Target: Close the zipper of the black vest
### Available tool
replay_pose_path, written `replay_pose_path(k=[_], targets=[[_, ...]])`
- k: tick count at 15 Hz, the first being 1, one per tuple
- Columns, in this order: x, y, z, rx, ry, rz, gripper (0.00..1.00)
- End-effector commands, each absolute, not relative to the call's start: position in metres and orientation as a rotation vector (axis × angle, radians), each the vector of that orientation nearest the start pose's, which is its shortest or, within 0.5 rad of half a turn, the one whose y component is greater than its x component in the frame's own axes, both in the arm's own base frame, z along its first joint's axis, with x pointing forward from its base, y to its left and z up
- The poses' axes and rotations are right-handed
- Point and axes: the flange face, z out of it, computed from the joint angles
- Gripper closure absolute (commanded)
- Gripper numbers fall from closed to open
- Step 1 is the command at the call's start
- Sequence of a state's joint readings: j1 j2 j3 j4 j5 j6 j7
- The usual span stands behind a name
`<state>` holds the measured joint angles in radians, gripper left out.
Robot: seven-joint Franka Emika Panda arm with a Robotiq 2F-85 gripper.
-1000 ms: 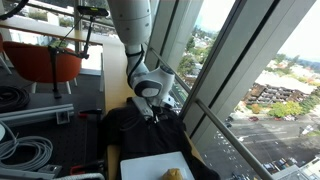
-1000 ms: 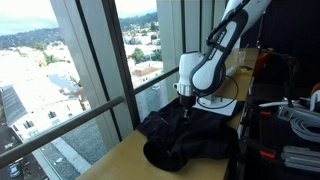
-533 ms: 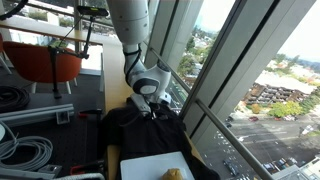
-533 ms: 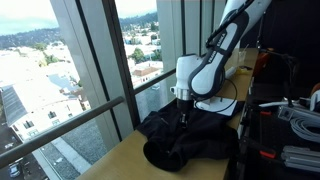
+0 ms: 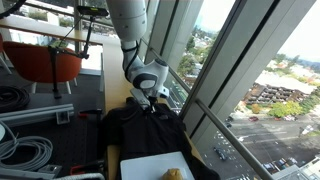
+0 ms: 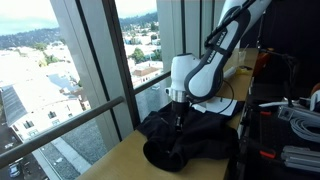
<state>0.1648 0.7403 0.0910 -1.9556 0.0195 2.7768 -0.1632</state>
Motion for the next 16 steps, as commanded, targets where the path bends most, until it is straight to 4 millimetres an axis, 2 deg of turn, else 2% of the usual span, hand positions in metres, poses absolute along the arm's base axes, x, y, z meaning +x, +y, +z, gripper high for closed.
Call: replay_pose_path(k=[1, 12, 16], targets=[[0.596, 0.177, 0.103, -3.009, -0.584, -0.138, 0.98], [0.600, 0.224, 0.098, -2.988, -0.631, -0.146, 0.98], [0.596, 0.235, 0.095, -2.982, -0.647, -0.146, 0.98]])
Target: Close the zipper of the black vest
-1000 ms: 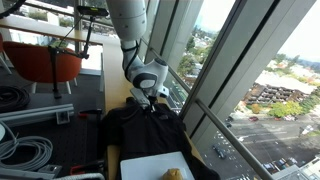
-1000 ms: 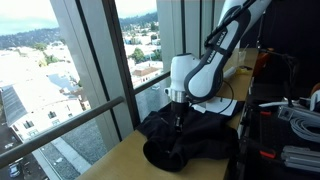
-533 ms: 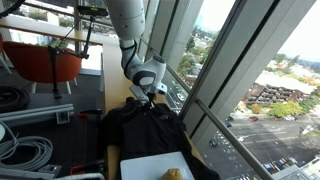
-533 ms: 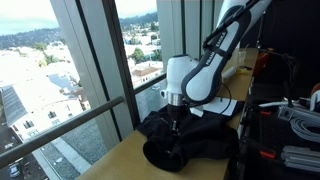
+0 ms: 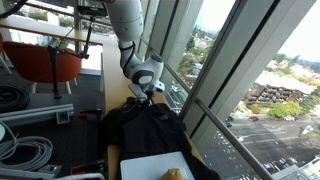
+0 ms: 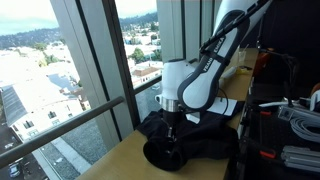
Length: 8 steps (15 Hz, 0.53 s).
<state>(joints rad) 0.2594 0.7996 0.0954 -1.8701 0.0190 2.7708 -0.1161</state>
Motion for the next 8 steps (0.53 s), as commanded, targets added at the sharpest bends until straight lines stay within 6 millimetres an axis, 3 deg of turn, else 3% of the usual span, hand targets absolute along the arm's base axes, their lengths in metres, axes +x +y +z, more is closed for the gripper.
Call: replay_pose_path(k=[1, 8], targets=[[0.596, 0.237, 0.095, -2.980, -0.650, -0.146, 0.98], [0.602, 0.257, 0.101, -2.967, -0.669, -0.159, 0.98]])
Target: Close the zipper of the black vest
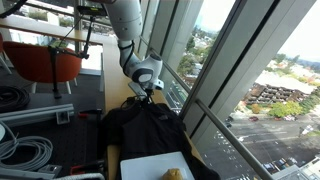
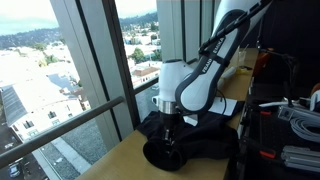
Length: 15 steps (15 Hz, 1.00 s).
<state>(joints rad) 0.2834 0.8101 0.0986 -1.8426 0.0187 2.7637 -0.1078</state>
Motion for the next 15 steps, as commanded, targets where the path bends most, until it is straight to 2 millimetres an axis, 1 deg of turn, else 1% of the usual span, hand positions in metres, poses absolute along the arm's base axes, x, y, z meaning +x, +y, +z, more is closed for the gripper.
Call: replay_pose_path(k=[1, 8, 13, 15], targets=[[0.603, 0.260, 0.102, -2.966, -0.673, -0.159, 0.98], [0.609, 0.282, 0.104, -2.961, -0.699, -0.127, 0.98], [0.610, 0.305, 0.101, -2.953, -0.723, -0.119, 0.98], [0.610, 0.310, 0.100, -2.952, -0.733, -0.117, 0.98]])
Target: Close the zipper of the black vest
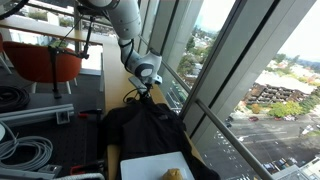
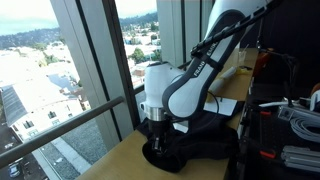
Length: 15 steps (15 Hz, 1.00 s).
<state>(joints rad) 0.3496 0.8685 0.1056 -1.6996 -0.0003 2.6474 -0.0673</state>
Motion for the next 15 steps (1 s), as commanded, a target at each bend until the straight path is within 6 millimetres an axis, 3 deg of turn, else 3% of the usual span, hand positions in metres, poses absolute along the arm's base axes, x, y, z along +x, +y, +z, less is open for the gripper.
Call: replay_pose_path(k=[1, 7, 8, 9, 11, 15], targets=[[0.610, 0.311, 0.099, -2.953, -0.739, -0.117, 0.98], [0.612, 0.315, 0.099, -2.956, -0.753, -0.106, 0.98], [0.613, 0.315, 0.100, -2.958, -0.749, -0.107, 0.89], [0.613, 0.316, 0.103, -2.959, -0.744, -0.112, 0.67], [0.613, 0.321, 0.114, -2.951, -0.737, -0.134, 0.62], [0.612, 0.328, 0.148, -2.929, -0.727, -0.200, 0.34]])
